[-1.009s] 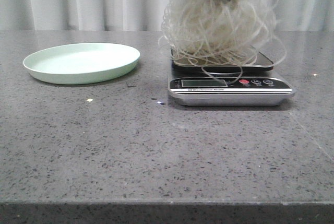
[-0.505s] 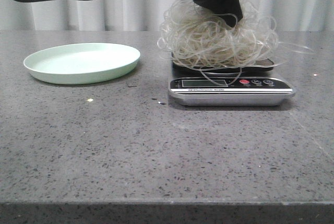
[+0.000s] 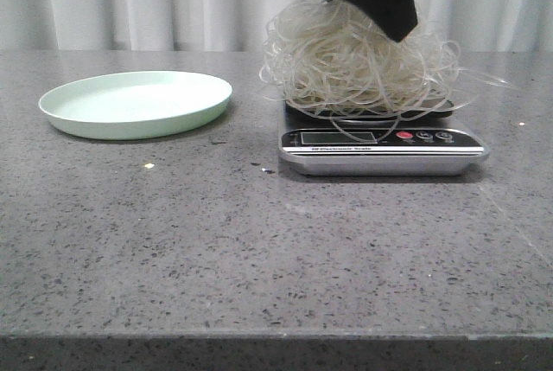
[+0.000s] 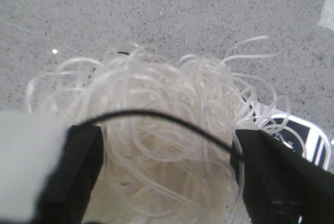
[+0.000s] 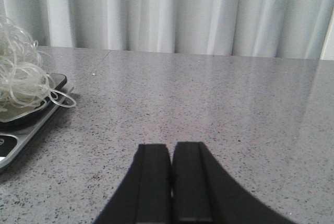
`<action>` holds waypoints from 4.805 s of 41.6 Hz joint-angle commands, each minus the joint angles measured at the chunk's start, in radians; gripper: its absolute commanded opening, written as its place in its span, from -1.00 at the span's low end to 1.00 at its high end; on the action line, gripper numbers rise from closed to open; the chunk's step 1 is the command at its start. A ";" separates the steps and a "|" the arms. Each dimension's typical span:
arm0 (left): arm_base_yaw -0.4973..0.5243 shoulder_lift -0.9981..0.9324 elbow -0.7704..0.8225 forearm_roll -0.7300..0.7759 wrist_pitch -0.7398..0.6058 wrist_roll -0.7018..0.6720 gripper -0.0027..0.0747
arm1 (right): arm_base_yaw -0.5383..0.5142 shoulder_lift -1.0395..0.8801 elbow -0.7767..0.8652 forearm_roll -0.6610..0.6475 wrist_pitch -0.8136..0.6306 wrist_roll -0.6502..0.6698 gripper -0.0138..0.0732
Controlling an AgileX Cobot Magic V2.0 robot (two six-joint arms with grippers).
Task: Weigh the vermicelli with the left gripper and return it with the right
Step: 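Lift the vermicelli with the left gripper and lower it onto the scale, then open the left gripper, release the noodles, and withdraw upward, then lower the right gripper into the vermicelli on the scale and grasp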
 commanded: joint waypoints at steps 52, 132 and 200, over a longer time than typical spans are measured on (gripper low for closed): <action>0.530 -1.054 0.775 0.226 -0.303 -0.394 -0.46 | -0.005 -0.017 -0.008 -0.007 -0.088 0.003 -0.33; 0.564 -1.311 1.188 0.186 -0.734 -0.396 -0.58 | 0.374 1.321 -1.474 0.276 0.772 -0.194 0.68; 0.564 -1.311 1.188 0.186 -0.734 -0.396 -0.58 | 0.400 1.591 -1.484 0.274 0.836 -0.195 -0.33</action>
